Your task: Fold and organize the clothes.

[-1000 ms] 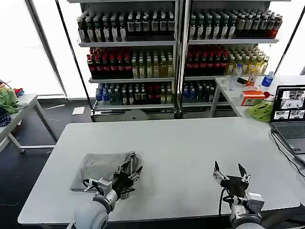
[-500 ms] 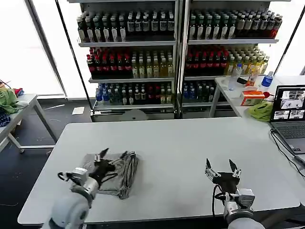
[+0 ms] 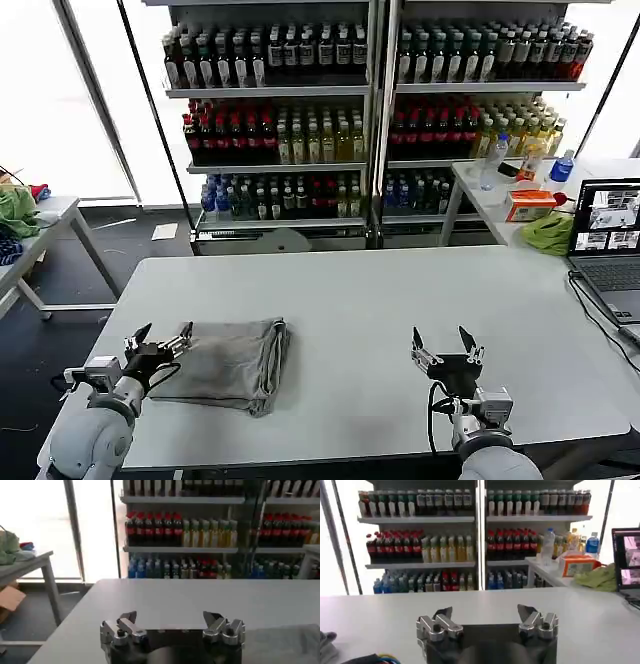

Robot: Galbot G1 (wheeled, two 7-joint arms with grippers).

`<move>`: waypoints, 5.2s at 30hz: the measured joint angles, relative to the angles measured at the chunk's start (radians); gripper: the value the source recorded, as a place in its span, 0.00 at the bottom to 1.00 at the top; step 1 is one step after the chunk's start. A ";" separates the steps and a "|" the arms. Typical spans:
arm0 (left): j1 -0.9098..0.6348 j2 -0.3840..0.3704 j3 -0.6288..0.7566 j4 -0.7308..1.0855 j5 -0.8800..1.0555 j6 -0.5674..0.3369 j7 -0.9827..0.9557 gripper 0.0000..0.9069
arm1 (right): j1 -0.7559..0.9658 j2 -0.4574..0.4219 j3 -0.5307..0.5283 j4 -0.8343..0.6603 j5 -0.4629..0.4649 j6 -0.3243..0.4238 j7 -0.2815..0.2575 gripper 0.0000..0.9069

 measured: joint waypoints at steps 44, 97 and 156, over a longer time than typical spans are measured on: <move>0.015 -0.051 0.036 0.134 0.035 -0.001 0.109 0.00 | -0.033 0.011 -0.003 -0.001 -0.016 0.014 0.004 1.00; 0.000 0.125 -0.013 -0.109 0.010 0.035 0.030 0.00 | -0.027 0.049 0.053 -0.015 -0.026 0.004 0.003 1.00; -0.316 -0.184 0.459 0.018 0.012 -0.011 -0.108 1.00 | 0.200 0.070 -0.043 -0.173 0.356 -0.104 0.105 1.00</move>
